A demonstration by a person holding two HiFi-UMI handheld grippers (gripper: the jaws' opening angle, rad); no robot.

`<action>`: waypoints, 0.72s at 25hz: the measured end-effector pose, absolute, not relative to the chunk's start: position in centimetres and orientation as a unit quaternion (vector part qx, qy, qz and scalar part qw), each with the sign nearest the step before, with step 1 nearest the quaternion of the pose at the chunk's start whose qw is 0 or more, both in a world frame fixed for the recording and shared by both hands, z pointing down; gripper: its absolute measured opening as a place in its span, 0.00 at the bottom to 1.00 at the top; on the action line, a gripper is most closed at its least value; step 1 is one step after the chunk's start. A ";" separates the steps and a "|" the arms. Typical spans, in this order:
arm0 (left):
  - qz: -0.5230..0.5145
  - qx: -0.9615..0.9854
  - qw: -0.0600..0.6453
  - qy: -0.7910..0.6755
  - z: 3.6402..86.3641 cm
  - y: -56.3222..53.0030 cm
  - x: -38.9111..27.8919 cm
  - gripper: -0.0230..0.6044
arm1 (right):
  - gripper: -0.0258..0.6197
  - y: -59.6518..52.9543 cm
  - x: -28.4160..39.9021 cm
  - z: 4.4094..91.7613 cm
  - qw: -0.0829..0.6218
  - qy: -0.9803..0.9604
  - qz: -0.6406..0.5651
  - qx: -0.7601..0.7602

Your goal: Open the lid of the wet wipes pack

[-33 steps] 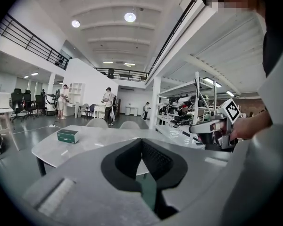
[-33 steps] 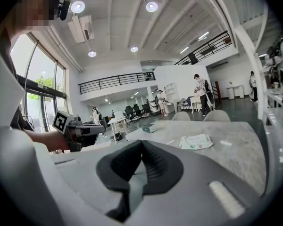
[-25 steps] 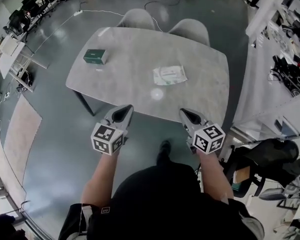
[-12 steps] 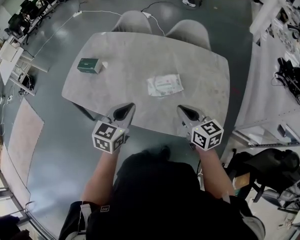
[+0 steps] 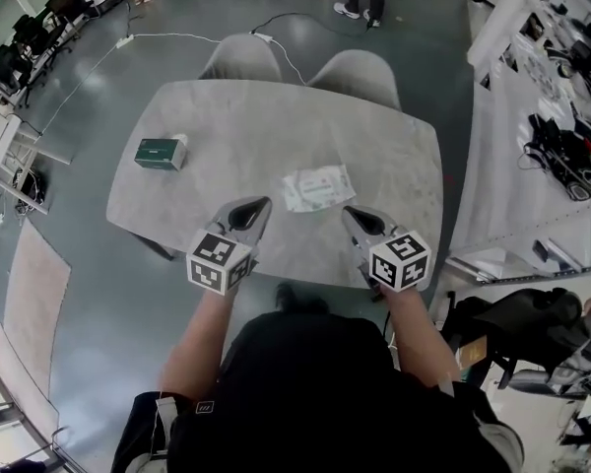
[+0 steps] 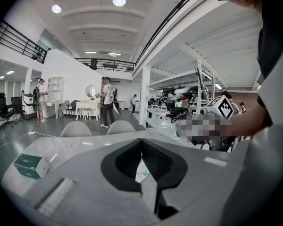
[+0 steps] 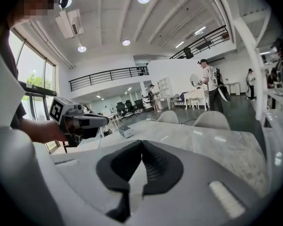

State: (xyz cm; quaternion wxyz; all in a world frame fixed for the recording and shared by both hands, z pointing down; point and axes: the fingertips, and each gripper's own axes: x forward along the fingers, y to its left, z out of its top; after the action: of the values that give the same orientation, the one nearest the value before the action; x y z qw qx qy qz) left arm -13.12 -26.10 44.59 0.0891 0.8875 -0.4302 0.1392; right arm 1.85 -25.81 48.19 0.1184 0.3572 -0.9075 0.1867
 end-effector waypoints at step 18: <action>0.160 0.920 0.111 -0.341 49.1 -32.7 -12.6 0.06 | 0.04 -31.3 -0.6 52.8 0.221 -0.874 0.173 0.396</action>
State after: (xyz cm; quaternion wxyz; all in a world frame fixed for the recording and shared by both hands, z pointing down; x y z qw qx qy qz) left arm -12.59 -32.68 49.10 0.1115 0.9197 -0.3410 0.1596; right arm -0.65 -31.33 52.82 0.2207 0.3963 -0.8742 0.1735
